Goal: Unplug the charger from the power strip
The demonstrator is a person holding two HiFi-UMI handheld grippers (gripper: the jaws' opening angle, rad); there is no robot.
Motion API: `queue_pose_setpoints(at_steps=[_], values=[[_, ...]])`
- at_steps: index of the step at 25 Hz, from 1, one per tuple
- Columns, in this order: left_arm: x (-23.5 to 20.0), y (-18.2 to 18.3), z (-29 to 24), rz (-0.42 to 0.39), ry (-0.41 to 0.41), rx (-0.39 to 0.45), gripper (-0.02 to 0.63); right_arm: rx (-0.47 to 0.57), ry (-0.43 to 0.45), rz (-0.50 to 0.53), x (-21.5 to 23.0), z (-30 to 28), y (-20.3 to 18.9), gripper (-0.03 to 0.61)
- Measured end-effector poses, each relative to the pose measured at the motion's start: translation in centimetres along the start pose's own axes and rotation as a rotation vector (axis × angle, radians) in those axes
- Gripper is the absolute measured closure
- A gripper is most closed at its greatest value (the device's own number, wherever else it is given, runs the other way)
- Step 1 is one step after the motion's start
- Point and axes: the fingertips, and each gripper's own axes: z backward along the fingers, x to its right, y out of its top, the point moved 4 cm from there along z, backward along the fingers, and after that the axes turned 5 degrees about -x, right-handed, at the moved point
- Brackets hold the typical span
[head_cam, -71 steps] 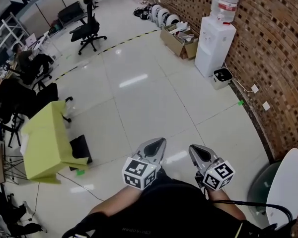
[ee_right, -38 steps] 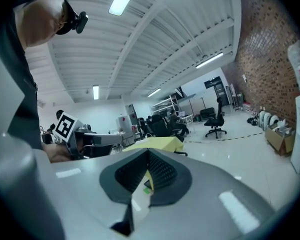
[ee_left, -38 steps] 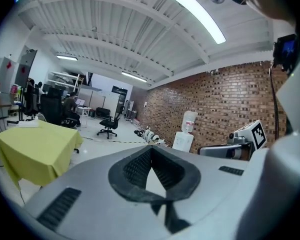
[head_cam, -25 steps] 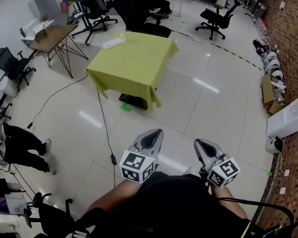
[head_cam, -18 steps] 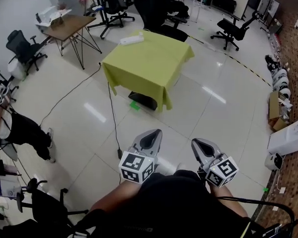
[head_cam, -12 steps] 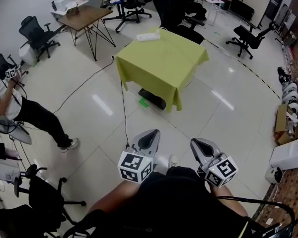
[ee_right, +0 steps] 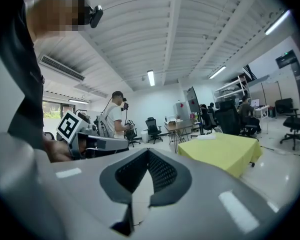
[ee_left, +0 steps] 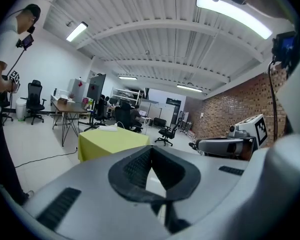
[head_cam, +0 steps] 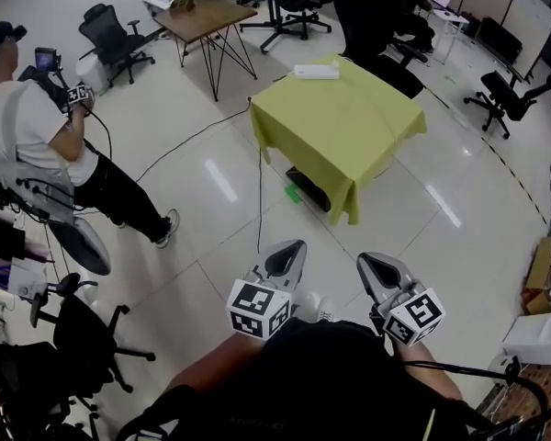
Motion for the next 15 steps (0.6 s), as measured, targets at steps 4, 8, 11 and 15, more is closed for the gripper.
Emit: queue_pose_setpoints(at_steps=[4, 8, 11, 15], values=[[1.3, 0.5, -2.9, -0.010, 0.005, 0.002, 0.607, -0.012, 0.029, -0.008, 2.9, 0.0, -0.4, 0.575], [2.2, 0.5, -5.6, -0.016, 0.026, -0.014, 0.607, -0.008, 0.057, -0.007, 5.8, 0.3, -0.3, 0.575], [2.5, 0.4, -7.0, -0.009, 0.050, -0.018, 0.607, 0.000, 0.073, -0.012, 7.6, 0.5, -0.4, 0.575], [2.8, 0.1, -8.7, 0.018, 0.067, -0.026, 0.607, -0.009, 0.098, -0.037, 9.5, 0.2, -1.4, 0.575]])
